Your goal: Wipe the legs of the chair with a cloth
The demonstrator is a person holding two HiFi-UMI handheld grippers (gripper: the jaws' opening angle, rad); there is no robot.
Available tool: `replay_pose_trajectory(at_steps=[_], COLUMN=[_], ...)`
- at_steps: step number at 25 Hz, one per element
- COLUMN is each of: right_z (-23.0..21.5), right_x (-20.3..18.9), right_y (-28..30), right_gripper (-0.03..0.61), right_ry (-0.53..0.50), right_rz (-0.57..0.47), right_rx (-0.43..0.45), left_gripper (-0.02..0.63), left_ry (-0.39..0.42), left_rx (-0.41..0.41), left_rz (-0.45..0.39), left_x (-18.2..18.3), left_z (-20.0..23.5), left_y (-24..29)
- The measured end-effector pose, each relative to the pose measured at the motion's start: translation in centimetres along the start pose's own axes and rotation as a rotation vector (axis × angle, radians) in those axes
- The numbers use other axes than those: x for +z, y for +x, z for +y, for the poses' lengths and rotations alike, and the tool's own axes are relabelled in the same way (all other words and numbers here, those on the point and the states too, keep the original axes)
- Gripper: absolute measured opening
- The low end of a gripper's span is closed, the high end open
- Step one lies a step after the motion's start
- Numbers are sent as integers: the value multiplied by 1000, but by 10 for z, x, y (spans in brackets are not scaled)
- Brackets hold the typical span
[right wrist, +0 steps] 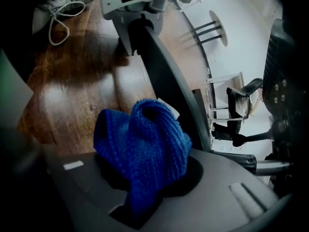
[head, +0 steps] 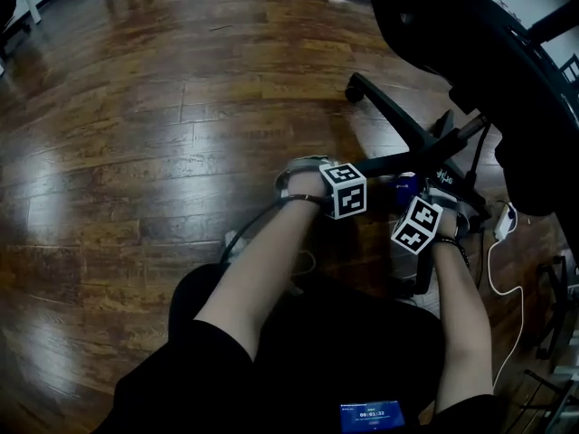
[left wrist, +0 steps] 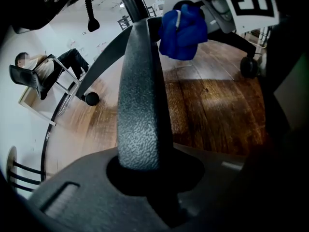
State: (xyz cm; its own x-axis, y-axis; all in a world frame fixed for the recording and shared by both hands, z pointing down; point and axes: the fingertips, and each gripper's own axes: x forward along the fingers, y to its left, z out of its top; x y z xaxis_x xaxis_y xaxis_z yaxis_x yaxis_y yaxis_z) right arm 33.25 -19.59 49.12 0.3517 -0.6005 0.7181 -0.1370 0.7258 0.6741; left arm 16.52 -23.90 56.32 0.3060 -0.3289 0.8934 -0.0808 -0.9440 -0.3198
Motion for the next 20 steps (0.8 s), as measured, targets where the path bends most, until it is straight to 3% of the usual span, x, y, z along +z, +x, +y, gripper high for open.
replay_pose_trajectory(at_steps=[7, 13, 17, 20], right_z=[108, 174, 171, 134], right_x=[-17, -34, -34, -26], right_y=[-51, -84, -84, -62], right_gripper=[89, 89, 86, 85], right_ry=[-127, -168, -123, -82], right_rz=[-41, 12, 4, -14], right_rx=[178, 349, 377, 281], left_gripper=[49, 49, 49, 49], left_ry=[-2, -8, -13, -14], left_rx=[11, 16, 20, 28], left_rz=[4, 11, 11, 16], left_x=[-4, -3, -2, -3], left_z=[2, 0, 1, 2], left_y=[2, 3, 1, 1])
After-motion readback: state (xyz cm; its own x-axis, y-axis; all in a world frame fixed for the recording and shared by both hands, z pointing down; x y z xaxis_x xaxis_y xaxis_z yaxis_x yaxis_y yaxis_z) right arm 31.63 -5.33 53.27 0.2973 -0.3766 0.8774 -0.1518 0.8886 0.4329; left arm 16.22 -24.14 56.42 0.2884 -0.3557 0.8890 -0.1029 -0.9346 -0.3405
